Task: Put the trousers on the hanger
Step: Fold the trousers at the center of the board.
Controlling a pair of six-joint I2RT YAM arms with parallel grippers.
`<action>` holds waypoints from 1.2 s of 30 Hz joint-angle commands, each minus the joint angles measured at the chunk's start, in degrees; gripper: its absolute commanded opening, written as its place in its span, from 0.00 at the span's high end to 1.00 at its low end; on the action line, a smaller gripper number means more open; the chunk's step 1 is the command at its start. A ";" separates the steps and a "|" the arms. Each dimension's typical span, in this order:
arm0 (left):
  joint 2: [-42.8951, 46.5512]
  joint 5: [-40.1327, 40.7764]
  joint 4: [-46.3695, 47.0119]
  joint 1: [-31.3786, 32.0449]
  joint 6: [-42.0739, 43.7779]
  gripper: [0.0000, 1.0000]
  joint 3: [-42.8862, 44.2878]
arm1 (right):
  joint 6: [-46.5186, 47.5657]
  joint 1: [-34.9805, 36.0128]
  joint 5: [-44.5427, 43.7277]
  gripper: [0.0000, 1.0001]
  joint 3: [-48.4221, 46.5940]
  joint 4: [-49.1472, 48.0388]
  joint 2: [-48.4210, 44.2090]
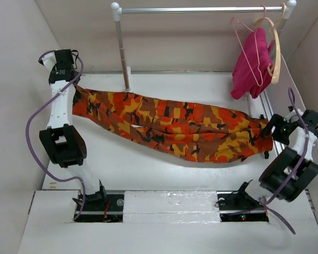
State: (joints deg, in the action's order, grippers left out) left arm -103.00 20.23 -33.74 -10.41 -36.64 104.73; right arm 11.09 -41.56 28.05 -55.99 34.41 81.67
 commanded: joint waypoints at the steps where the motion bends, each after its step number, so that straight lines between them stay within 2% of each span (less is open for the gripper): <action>1: 7.09 -2.90 6.65 0.22 -1.85 1.00 -3.62 | -0.28 -1.23 -6.64 0.25 1.39 -3.04 -8.26; 2: 8.16 -3.26 9.80 0.22 -2.03 1.00 -5.48 | -2.11 -2.20 -7.74 0.27 2.54 0.88 -9.93; 5: 11.15 -5.19 13.86 -0.40 -3.17 1.00 -10.68 | -5.02 -4.93 -10.56 0.28 6.49 3.73 -14.25; 11: 15.37 -7.04 17.21 -0.40 -4.40 1.00 -15.60 | -5.47 -8.27 -14.95 0.25 12.47 7.76 -18.47; 15: 15.20 -8.01 15.37 -0.40 -4.49 1.00 -10.45 | -6.17 -8.27 -16.01 0.25 15.19 12.16 -19.18; 19: 15.55 -9.42 13.61 -0.40 -5.02 1.00 -5.69 | -8.62 -8.27 -22.06 0.30 18.89 14.36 -20.76; 24: 15.81 -9.33 12.91 -0.40 -4.58 1.00 -5.06 | -14.95 -8.27 -22.16 0.33 22.58 12.26 -24.80; 30: 18.19 -6.17 14.49 -0.40 -3.88 1.00 -11.47 | -20.23 -5.03 -23.22 0.36 24.17 9.89 -21.13; 31: 18.71 -4.86 14.40 -0.40 -3.53 1.00 -12.95 | -20.49 -4.50 -23.57 0.40 24.26 9.36 -19.89; 33: 19.24 -3.62 14.31 -0.40 -3.00 1.00 -14.63 | -20.50 -2.22 -23.75 0.41 24.35 7.61 -17.00; 36: 21.69 -0.99 14.75 -0.40 -2.29 1.00 -18.76 | -21.55 2.27 -26.38 0.52 21.37 7.34 -11.46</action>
State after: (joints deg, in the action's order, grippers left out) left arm -85.41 15.20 -21.65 -10.61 -40.42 88.14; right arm -8.10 -42.59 3.60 -32.88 44.60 67.09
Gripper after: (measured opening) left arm 0.021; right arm 0.500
